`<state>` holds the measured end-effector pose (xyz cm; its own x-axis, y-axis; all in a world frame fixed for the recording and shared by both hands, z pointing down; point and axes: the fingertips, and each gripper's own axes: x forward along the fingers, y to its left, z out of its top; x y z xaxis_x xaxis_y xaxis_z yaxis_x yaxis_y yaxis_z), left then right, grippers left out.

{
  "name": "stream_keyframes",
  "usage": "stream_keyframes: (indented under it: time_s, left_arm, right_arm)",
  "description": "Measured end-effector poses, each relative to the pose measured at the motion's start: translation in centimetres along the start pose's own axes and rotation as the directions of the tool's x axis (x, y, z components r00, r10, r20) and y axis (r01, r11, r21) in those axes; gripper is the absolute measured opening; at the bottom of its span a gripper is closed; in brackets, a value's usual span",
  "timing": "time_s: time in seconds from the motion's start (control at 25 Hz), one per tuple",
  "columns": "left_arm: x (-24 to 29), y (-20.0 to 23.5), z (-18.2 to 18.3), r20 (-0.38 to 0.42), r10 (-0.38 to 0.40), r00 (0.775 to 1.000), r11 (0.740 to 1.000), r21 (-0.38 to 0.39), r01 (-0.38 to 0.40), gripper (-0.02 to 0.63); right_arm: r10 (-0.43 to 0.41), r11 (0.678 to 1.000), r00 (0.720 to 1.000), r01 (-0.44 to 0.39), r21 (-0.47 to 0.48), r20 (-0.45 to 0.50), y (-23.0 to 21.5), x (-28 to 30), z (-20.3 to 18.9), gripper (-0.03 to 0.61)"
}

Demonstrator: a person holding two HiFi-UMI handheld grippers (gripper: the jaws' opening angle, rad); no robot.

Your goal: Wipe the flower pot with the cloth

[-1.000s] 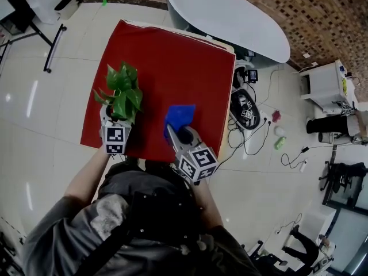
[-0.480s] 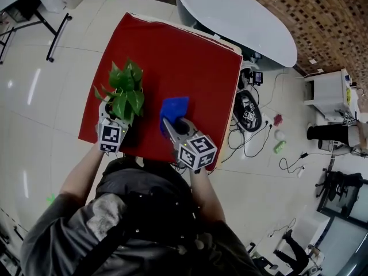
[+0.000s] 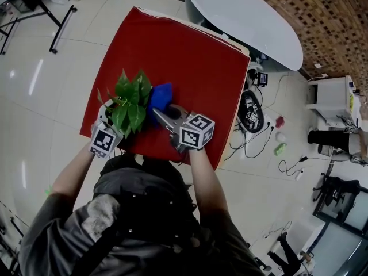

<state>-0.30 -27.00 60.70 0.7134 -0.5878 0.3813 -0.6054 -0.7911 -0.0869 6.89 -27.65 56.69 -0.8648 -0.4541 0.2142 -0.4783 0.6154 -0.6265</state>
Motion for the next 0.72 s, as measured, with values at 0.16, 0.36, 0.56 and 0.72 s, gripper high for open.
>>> stream_keyframes:
  time_s: [0.16,0.36,0.56,0.72]
  left_arm:
    - [0.1,0.0,-0.4,0.005,-0.016,1.0,1.0,0.0,0.016,0.425]
    - [0.2,0.3,-0.8,0.006,-0.027,1.0,1.0,-0.002,0.027,0.423]
    - [0.3,0.7,-0.8,0.01,-0.05,0.999,0.999,-0.014,0.05,0.423]
    - [-0.1,0.4,-0.6,0.005,-0.109,0.994,0.994,0.016,0.108,0.423]
  right_arm:
    - [-0.002,0.999,1.0,0.002,0.033,0.003,-1.0,1.2,-0.6,0.078]
    - [-0.019,0.996,0.999,0.021,0.088,-0.028,-2.7,2.4,-1.9,0.078]
    - [-0.061,0.995,0.995,0.066,0.074,-0.073,-3.4,3.2,-2.6,0.078]
    - [-0.103,0.994,0.98,0.105,0.001,-0.171,-3.2,3.3,-3.9,0.078]
